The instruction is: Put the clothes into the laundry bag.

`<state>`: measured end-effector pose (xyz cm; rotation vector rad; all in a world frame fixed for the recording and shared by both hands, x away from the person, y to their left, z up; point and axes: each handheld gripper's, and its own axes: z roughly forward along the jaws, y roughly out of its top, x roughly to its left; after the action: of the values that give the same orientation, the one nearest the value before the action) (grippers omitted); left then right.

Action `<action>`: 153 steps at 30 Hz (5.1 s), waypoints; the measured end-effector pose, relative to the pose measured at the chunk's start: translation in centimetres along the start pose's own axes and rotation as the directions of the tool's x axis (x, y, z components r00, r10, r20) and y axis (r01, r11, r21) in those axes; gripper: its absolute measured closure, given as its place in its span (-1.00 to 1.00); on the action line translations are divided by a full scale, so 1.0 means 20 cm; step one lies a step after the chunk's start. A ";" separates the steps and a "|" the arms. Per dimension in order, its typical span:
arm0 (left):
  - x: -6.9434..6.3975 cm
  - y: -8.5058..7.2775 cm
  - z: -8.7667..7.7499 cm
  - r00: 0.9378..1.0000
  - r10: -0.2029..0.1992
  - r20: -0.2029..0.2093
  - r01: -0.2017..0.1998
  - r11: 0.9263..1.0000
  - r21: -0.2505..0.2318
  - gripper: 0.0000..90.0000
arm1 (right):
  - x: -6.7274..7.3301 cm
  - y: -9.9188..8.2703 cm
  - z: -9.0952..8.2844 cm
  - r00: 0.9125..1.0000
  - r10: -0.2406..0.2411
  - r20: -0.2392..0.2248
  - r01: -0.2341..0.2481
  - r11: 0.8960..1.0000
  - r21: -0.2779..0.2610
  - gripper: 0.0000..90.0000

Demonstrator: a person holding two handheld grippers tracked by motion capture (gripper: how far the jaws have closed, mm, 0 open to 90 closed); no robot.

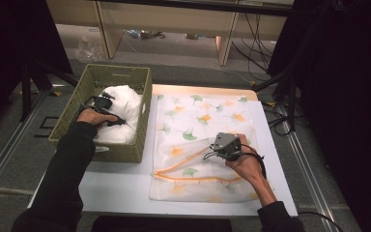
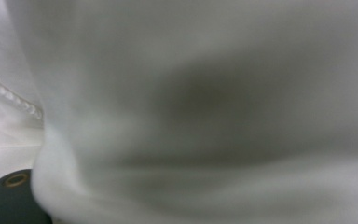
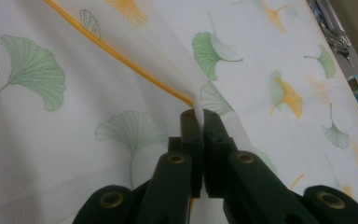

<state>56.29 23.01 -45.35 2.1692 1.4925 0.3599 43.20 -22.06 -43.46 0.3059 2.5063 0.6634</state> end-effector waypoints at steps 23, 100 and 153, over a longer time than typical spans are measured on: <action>0.04 -0.04 0.03 0.996 -0.065 -0.054 0.063 0.997 -0.042 -0.39 | 0.01 0.00 0.00 1.000 0.007 0.000 -0.007 1.000 0.008 1.00; -0.06 0.09 -0.87 0.889 0.045 0.455 0.199 0.859 -0.473 0.30 | 0.02 0.00 0.00 1.000 0.007 -0.009 -0.007 1.000 -0.012 1.00; -0.99 -0.52 -0.70 0.636 0.319 0.703 -0.071 0.931 -0.358 0.31 | -0.17 0.15 -0.13 0.998 0.029 0.054 -0.022 0.991 -0.133 1.00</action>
<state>33.95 11.01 -37.84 1.8629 0.6673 -0.2415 44.83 -21.65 -38.46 0.3044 2.3959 0.8159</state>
